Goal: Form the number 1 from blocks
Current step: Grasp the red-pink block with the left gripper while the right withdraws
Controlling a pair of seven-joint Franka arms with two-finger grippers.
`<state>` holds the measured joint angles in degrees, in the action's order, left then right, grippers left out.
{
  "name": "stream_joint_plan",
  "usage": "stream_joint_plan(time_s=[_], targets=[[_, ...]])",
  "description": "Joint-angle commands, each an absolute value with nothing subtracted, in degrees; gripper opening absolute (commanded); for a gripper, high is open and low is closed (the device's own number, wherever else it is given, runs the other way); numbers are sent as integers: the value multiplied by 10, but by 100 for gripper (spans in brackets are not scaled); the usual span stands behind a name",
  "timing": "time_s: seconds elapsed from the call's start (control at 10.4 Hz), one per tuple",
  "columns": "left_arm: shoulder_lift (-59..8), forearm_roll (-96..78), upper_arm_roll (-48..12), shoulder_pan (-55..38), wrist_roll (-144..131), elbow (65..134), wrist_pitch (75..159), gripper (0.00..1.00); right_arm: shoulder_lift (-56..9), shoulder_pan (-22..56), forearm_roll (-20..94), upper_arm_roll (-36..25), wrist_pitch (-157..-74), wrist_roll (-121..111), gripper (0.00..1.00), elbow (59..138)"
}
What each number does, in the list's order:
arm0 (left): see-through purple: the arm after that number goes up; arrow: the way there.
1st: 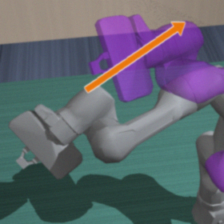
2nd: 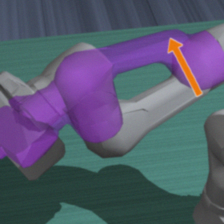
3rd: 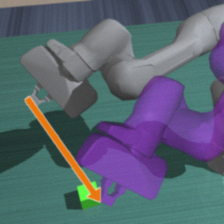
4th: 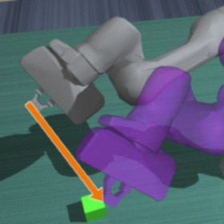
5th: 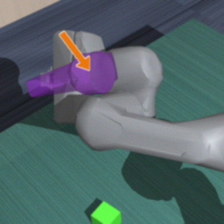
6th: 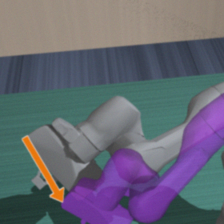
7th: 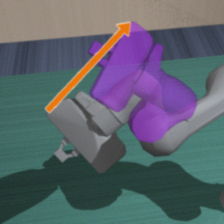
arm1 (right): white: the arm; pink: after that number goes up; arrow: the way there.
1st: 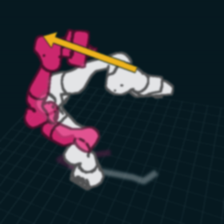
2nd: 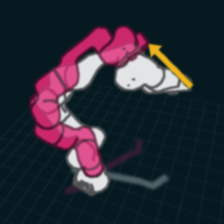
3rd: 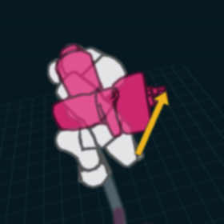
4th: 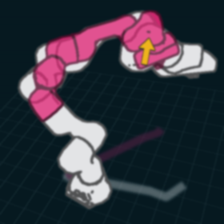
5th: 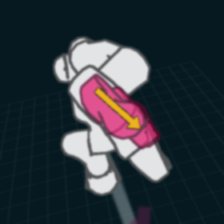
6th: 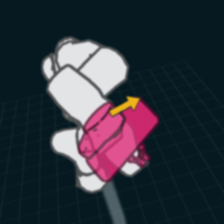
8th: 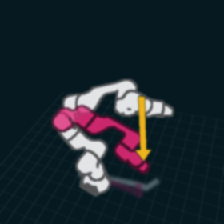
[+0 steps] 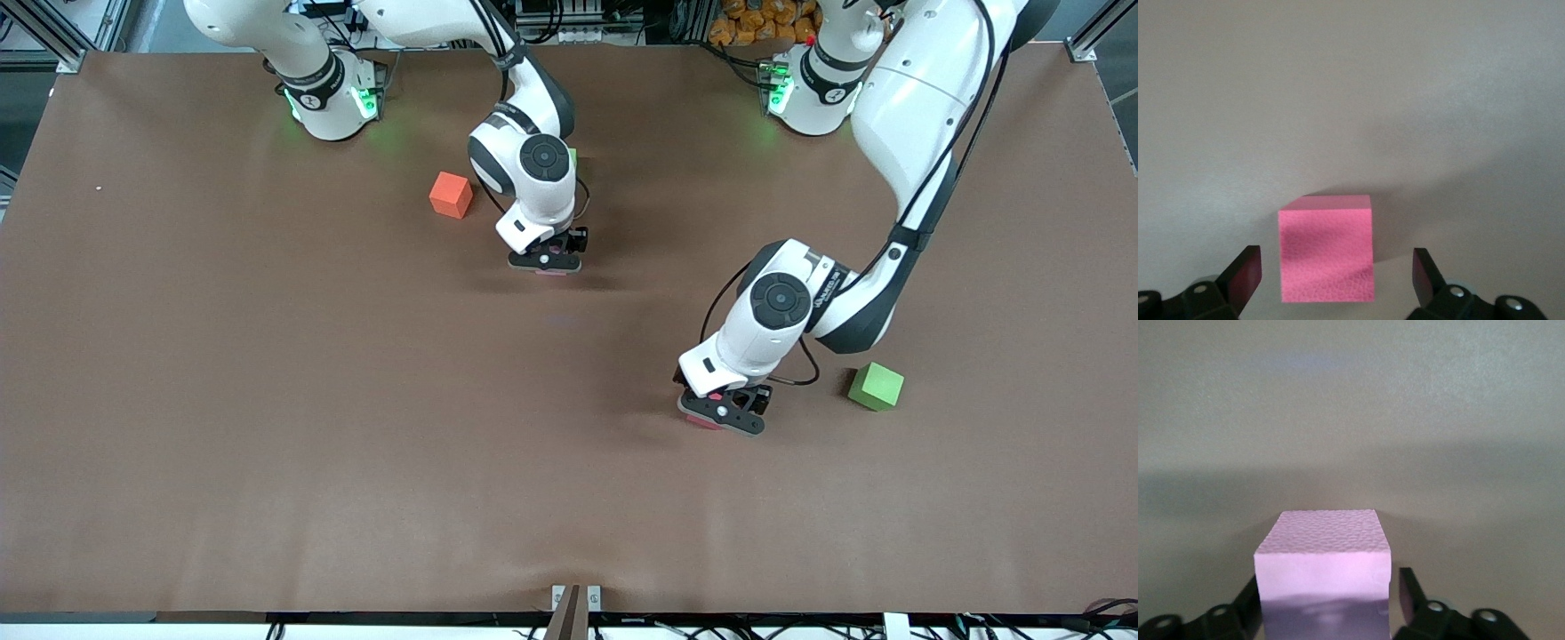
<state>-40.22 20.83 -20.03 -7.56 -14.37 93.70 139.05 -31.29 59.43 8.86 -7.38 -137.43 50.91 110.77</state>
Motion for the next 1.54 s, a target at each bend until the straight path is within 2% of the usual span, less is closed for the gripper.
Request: stream_joint_plan(time_s=[0.0, 0.48, 0.58, 0.77, 0.87, 1.06, 1.45], targets=[[-420, 220, -200, -73, -135, 928, 1410, 100, -276, 592, 98, -81, -1365, 519, 100, 1120], [-440, 236, -192, -69, -130, 928, 1423, 100, -236, 494, 92, -96, -1333, 413, 100, 1109], [-442, 236, -192, -69, -131, 929, 1434, 76, -236, 467, 92, -103, -1309, 371, 100, 1095], [-442, 237, -192, -66, -135, 930, 1441, 5, -234, 405, 91, -105, -1264, 293, 100, 1064], [-439, 230, -193, -66, -149, 930, 1441, 0, -232, 372, 91, -105, -1262, 253, 100, 1057], [-433, 229, -198, -73, -181, 927, 1441, 0, -226, 331, 88, -124, -1262, 175, 100, 1057], [-427, 229, -239, -75, -277, 914, 1441, 0, -197, 312, 88, -192, -1216, 69, 100, 1058]])
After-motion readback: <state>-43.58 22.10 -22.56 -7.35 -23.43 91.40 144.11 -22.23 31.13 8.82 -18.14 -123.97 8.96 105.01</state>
